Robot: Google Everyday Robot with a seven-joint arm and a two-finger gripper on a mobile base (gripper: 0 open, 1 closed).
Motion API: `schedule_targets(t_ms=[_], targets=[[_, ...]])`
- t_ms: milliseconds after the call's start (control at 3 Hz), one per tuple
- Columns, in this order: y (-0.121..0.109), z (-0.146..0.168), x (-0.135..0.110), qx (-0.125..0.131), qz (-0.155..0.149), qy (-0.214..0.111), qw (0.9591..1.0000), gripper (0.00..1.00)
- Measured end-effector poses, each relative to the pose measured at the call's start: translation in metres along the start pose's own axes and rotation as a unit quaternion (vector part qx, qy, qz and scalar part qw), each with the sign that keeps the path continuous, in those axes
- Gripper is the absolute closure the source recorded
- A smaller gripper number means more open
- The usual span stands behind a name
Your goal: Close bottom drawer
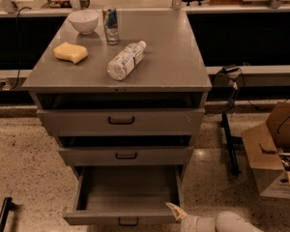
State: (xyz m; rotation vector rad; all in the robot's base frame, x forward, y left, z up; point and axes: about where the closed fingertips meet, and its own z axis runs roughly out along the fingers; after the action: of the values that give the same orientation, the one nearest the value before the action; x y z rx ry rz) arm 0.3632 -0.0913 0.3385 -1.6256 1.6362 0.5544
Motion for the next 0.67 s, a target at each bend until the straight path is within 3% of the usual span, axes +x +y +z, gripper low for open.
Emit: schedule_targets(t_ms=[667], targets=[[0.015,0.066,0.043,-0.008,0.013,-0.006,0.9999,0.0]])
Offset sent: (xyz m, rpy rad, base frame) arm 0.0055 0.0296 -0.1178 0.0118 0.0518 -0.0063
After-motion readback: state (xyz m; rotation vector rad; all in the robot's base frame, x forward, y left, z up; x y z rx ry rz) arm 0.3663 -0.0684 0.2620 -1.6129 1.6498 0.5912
